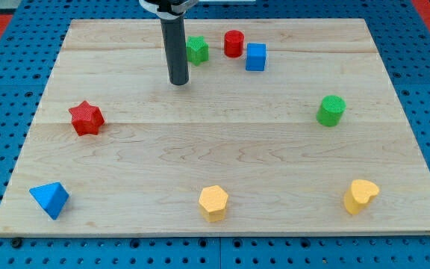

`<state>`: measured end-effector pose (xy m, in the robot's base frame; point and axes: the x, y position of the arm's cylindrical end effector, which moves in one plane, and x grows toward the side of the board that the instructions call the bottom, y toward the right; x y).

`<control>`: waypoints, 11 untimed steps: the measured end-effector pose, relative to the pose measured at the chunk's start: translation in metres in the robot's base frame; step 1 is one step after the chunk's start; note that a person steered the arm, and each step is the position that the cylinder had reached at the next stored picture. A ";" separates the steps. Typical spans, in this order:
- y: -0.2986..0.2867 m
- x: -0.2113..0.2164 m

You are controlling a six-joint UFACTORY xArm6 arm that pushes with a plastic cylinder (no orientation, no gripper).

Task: Move green star to the left of red circle

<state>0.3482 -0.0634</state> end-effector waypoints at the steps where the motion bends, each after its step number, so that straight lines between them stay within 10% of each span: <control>1: 0.000 -0.018; 11: 0.012 -0.074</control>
